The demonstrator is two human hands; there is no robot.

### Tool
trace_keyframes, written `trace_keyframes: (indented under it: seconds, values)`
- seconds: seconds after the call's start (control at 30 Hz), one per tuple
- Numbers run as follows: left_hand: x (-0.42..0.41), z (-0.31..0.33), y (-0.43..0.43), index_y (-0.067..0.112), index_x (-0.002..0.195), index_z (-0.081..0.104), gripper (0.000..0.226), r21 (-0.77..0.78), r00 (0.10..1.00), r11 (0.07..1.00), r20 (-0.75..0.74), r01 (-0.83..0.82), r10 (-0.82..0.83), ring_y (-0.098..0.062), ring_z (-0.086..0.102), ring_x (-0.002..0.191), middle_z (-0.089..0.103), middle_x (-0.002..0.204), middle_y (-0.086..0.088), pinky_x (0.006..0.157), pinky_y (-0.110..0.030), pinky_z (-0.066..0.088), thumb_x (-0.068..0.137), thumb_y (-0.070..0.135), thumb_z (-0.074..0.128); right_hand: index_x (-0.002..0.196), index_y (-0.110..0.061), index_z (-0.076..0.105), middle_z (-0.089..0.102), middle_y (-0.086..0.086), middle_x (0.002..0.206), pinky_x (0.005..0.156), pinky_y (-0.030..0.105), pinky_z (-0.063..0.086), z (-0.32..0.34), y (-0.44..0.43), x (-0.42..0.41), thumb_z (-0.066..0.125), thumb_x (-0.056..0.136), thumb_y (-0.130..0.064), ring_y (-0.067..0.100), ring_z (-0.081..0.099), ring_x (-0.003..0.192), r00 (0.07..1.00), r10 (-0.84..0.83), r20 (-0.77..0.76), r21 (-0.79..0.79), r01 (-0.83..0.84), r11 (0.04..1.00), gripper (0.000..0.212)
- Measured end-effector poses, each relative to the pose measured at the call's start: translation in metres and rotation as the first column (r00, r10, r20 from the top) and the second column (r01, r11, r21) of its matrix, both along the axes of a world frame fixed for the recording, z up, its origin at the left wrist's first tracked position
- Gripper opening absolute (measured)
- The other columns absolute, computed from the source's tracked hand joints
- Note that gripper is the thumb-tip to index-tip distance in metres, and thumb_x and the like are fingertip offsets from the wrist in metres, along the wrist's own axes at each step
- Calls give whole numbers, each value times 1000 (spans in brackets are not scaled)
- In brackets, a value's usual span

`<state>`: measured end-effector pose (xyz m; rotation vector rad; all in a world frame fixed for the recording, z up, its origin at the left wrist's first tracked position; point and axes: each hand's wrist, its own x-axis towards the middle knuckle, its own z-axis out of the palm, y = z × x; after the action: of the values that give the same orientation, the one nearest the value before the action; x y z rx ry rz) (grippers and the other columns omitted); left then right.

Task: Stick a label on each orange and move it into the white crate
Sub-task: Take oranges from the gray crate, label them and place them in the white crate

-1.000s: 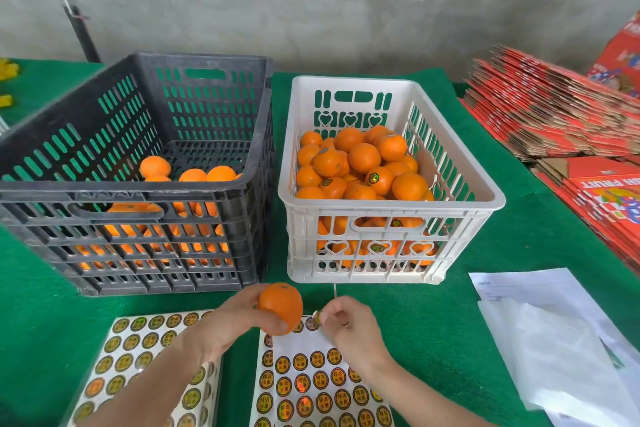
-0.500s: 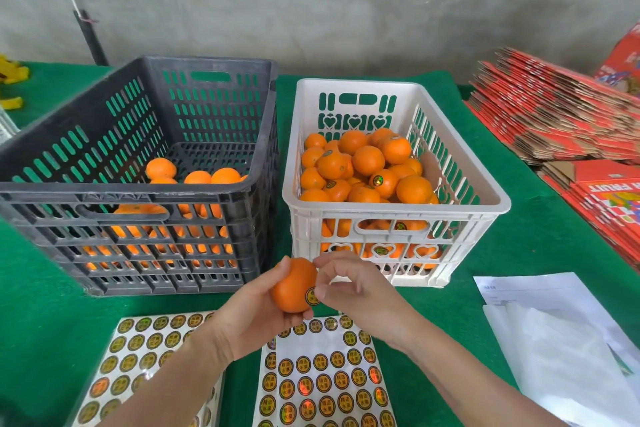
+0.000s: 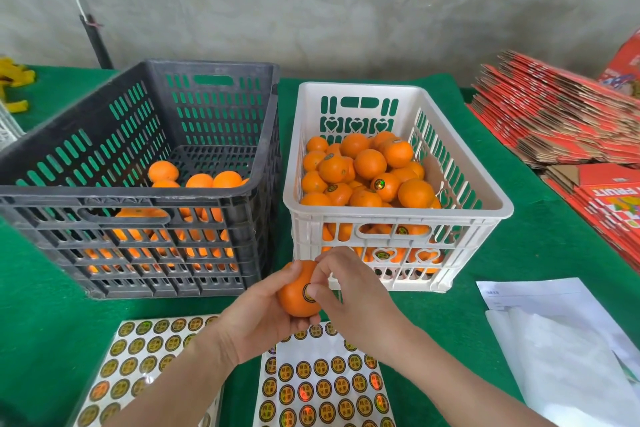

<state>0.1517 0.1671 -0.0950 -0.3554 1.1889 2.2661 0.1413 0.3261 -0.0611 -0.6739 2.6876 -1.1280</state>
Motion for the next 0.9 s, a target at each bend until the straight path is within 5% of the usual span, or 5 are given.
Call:
trace_keyframes:
  seconds: [0.27, 0.43, 0.67, 0.8, 0.9]
  values:
    - [0, 21, 3, 14, 120, 61, 66, -96, 992, 995, -126, 7, -19, -26, 64, 81, 70, 100, -16, 69, -34, 55, 63, 43, 79, 113, -60, 25, 45, -30, 115, 90, 17, 43, 7, 7, -1, 62, 85, -31, -8, 45, 109, 999, 21, 44, -239, -10, 971, 55]
    - [-15, 73, 11, 14, 116, 59, 50, -340, 898, 940, -423, -32, -122, -19, 70, 77, 72, 90, -4, 63, -24, 55, 82, 50, 58, 128, -47, 28, 38, -26, 127, 90, 7, 39, 22, 13, -13, 72, 73, -36, -12, 39, 113, 990, 68, -122, -270, -99, 958, 71]
    - [-96, 99, 25, 1, 101, 63, 35, -701, 637, 328, -713, -634, -292, -29, 59, 82, 62, 81, -8, 63, -18, 41, 99, 25, 37, 115, -34, 38, 44, -9, 114, 82, 13, 41, 61, 19, -80, 81, 67, -21, 4, 44, 105, 936, -217, -277, -453, 72, 889, 66]
    - [-129, 65, 27, 17, 97, 66, 28, -827, 711, -206, -289, -522, -641, -21, 56, 99, 62, 93, 0, 82, -31, 39, 96, 28, 40, 126, -18, 41, 47, 1, 122, 90, 25, 42, 70, 32, -168, 80, 69, -20, 17, 47, 113, 919, -389, -73, -395, 331, 857, 68]
    - [-138, 56, 25, 22, 90, 66, 34, -821, 713, -243, -255, -517, -653, -19, 47, 103, 53, 86, 5, 87, -33, 27, 96, 36, 36, 134, -13, 36, 49, 6, 123, 82, 28, 41, 62, 32, -235, 78, 71, -20, 23, 49, 113, 915, -403, -16, -159, 395, 905, 75]
